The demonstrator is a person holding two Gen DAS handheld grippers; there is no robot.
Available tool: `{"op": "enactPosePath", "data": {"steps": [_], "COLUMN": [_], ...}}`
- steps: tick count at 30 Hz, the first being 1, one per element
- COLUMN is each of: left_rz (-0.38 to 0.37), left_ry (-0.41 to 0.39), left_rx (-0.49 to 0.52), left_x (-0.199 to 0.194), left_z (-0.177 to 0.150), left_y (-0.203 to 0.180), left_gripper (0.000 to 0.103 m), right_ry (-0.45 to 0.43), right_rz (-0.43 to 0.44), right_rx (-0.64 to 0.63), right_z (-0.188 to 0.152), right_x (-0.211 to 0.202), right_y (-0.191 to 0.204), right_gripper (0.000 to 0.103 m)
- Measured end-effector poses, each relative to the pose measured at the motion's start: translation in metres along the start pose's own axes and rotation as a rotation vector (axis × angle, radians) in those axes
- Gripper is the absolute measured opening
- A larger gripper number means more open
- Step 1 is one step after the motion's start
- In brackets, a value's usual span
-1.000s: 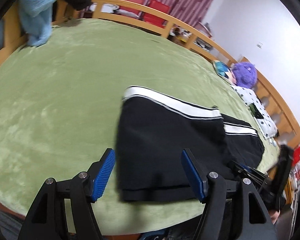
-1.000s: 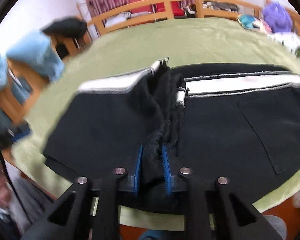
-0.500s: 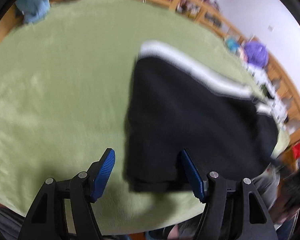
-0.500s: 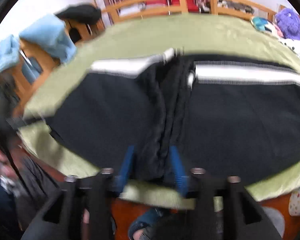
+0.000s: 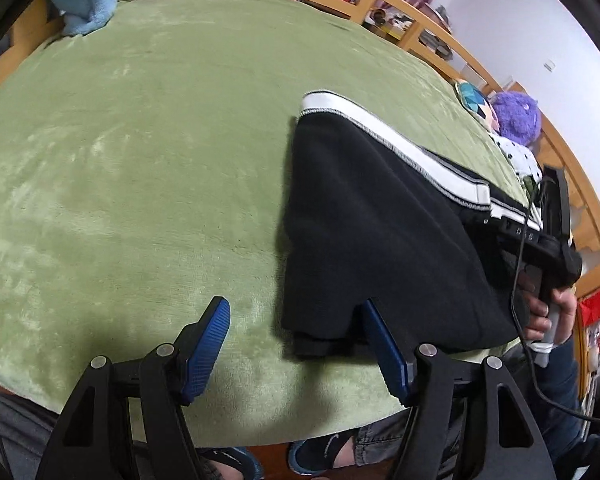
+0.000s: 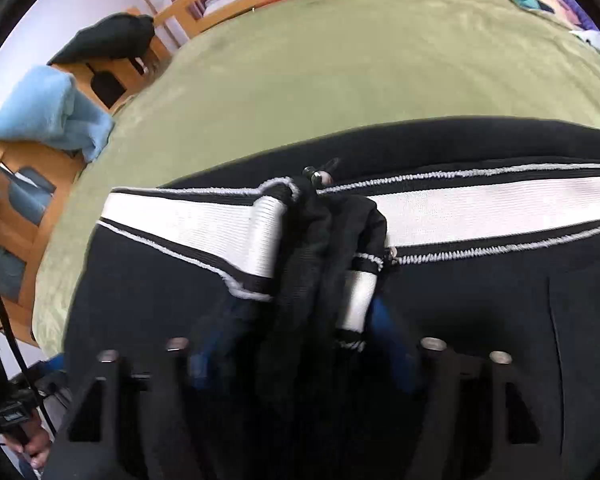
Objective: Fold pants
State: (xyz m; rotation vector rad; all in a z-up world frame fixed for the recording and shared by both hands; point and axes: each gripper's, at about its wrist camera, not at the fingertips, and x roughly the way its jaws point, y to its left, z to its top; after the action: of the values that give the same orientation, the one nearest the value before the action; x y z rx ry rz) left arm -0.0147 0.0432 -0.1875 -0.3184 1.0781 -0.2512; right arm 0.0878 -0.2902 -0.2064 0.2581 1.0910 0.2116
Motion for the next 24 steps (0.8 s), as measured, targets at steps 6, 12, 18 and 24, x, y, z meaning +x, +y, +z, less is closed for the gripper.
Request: {"op": "enactPosePath", "data": {"steps": [6,12,18,24], "left_rz": [-0.015,-0.104,-0.122,-0.060], "left_ry": [-0.041,-0.027,-0.004,-0.040], "left_rx": [0.017,-0.003,-0.034,0.028], "left_x": [-0.008,0.002,0.023,0.024], "left_z": [0.009,0.012,0.010,0.011], "left_y": [-0.007,-0.021,-0.027,-0.037], "left_gripper": [0.067,0.067,0.067,0.066], "right_ry": [-0.114,-0.021,-0.106,-0.060], "right_rz": [0.158,0.062,-0.028,-0.022], "right_rx": [0.044,0.085,0.043,-0.033], "right_z": [0.014,0.019,-0.004,-0.052], "right_x": [-0.039,-0.010,-0.061,-0.074], "right_y": [-0.029,-0.054,-0.044,-0.035], "right_gripper": [0.018,0.031,0.052,0.061]}}
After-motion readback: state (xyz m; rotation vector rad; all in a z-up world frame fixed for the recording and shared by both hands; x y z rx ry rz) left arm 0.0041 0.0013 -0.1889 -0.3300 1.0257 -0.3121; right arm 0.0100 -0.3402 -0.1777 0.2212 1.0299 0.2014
